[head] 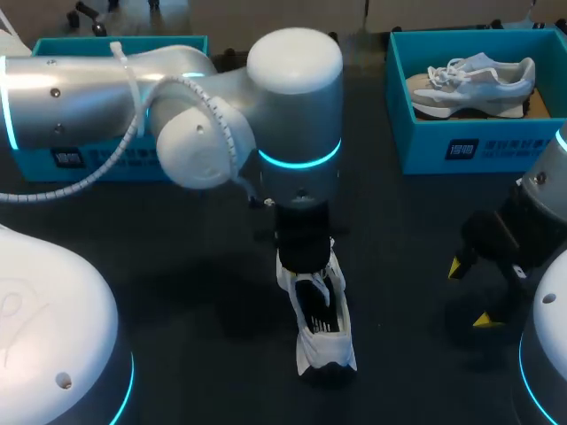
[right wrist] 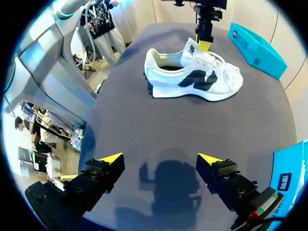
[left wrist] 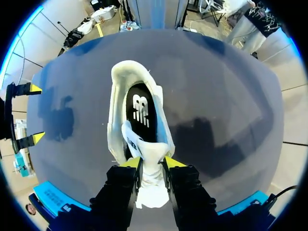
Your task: Take the shoe out of the shoebox, open the shoe tongue, remove and reinsert the insole, then place the shoe into the shoebox
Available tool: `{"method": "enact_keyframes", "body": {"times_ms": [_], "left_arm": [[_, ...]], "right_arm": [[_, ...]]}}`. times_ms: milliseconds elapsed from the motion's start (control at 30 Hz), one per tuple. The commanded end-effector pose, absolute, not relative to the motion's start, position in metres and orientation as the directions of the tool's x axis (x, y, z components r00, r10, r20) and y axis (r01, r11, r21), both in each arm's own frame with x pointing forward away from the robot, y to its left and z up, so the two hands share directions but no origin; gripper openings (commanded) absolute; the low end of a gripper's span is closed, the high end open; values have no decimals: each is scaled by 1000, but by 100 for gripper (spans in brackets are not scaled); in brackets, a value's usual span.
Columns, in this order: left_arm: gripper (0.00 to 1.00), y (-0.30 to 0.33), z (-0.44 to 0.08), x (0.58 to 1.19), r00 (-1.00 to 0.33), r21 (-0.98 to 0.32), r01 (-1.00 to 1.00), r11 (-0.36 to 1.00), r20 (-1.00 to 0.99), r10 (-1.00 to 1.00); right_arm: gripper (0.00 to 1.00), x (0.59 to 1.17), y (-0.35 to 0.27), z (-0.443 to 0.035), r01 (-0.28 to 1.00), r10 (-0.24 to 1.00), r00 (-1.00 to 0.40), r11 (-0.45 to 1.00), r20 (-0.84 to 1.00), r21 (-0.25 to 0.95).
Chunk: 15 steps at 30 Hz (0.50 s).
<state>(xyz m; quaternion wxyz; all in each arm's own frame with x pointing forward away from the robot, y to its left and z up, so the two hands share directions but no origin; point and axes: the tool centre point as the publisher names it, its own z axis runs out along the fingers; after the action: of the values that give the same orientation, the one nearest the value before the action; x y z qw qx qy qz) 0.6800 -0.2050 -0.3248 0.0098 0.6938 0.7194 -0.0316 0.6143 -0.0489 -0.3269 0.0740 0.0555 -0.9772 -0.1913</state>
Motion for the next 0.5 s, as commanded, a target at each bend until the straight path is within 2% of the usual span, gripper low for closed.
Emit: {"method": "enact_keyframes", "body": {"times_ms": [33, 200, 400, 500], "left_arm": [[29, -206, -310, 682, -45, -20, 999, 43, -98, 994], [28, -218, -305, 690, -57, -16, 998, 56, -128, 990], [24, -220, -325, 683, -73, -58, 996, 66, -127, 989], [25, -216, -333, 676, -76, -82, 994, 67, -124, 989]], "right_arm": [[100, 613, -49, -328, -81, -136, -983, 921, 121, 381], [100, 613, -49, -328, -81, -136, -983, 921, 121, 381], [100, 613, -49, -328, -81, -136, -983, 921, 121, 381], [100, 613, -49, -328, -81, -136, -983, 921, 121, 381]]}}
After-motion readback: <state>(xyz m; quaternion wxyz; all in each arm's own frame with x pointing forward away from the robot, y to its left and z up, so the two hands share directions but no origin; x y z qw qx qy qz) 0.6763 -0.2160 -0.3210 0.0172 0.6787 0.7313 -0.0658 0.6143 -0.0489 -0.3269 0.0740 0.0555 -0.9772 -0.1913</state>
